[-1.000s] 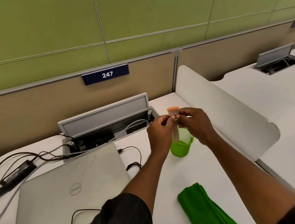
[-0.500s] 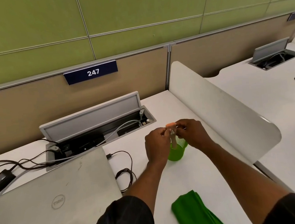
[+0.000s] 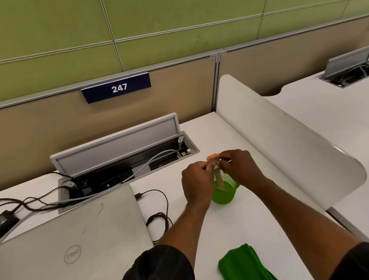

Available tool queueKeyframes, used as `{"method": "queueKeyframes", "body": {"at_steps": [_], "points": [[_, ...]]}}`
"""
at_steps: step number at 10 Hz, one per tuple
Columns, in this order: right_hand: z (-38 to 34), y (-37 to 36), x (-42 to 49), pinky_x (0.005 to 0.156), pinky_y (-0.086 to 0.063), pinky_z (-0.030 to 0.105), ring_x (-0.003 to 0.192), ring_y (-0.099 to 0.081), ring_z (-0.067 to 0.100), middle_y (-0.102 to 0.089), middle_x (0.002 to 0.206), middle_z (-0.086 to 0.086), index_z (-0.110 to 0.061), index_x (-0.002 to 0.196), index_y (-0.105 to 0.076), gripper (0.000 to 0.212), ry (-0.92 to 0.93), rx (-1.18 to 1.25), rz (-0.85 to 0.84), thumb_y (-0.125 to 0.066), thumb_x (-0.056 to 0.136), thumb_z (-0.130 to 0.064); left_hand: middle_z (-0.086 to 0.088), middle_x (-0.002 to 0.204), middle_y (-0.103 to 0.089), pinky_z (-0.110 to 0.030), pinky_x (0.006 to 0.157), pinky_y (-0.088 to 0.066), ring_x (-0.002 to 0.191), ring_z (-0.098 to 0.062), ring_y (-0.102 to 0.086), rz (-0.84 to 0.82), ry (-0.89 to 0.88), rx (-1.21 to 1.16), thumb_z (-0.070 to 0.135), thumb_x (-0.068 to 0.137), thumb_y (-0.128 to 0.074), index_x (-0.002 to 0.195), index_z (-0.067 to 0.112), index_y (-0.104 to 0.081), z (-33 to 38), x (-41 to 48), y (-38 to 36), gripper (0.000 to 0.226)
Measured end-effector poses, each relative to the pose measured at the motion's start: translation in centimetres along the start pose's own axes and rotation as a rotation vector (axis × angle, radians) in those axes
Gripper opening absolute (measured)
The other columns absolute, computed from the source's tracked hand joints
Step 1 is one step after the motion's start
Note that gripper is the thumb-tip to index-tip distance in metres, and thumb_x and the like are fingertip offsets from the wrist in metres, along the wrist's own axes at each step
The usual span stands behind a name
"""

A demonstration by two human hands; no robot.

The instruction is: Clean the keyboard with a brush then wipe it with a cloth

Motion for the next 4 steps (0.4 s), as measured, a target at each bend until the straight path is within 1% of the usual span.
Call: {"method": "queueKeyframes", "body": {"at_steps": [1, 2, 3, 4], "points": [[0.3, -0.4, 0.1, 0.078, -0.041, 0.019, 0.094, -0.069, 0.019, -0.076, 0.1, 0.004, -0.015, 0.117, -0.072, 0.027, -0.06, 0.005, 0.02, -0.064, 0.092, -0.018, 0.0, 0.063, -0.061, -0.03, 0.053, -0.038, 0.063, -0.023, -0.058, -0.005, 0.002, 0.045, 0.039, 0.099, -0.063, 0.076, 0.008, -0.071, -0.3, 0.1, 0.0, 0.04], [0.0, -0.6, -0.3, 0.084, -0.043, 0.02, 0.098, -0.069, 0.021, -0.073, 0.112, 0.008, -0.012, 0.126, -0.066, 0.035, -0.097, 0.029, 0.031, -0.065, 0.093, -0.02, -0.007, 0.101, -0.073, -0.025, 0.067, -0.039, 0.093, -0.024, -0.066, -0.022, -0.001, 0.106, 0.045, 0.1, -0.059, 0.115, 0.007, -0.072, -0.6, -0.3, 0.3, 0.043], [-1.3, -0.1, -1.2, 0.086, -0.042, 0.02, 0.098, -0.069, 0.021, -0.068, 0.121, 0.01, -0.011, 0.128, -0.064, 0.036, -0.063, 0.029, 0.135, -0.065, 0.094, -0.02, -0.007, 0.124, -0.066, -0.03, 0.087, -0.045, 0.113, -0.024, -0.062, -0.072, -0.053, 0.087, 0.042, 0.101, -0.057, 0.139, 0.009, -0.059, -1.1, -0.8, 0.8, 0.05], [-2.9, 1.0, -2.9, 0.086, -0.041, 0.02, 0.098, -0.068, 0.023, -0.066, 0.123, 0.011, -0.009, 0.126, -0.064, 0.033, -0.044, 0.114, 0.294, -0.063, 0.094, -0.015, -0.008, 0.13, -0.063, -0.035, 0.097, -0.049, 0.118, -0.024, -0.06, -0.092, -0.113, 0.054, 0.033, 0.102, -0.059, 0.141, 0.009, -0.057, -1.4, -2.1, 1.8, 0.046]]}}
Point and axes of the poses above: each hand's wrist, its own x-axis towards the middle knuckle, its own y-axis out of the back of the hand, z = x × y, the point moved 7 cm from there along x, towards the middle knuckle
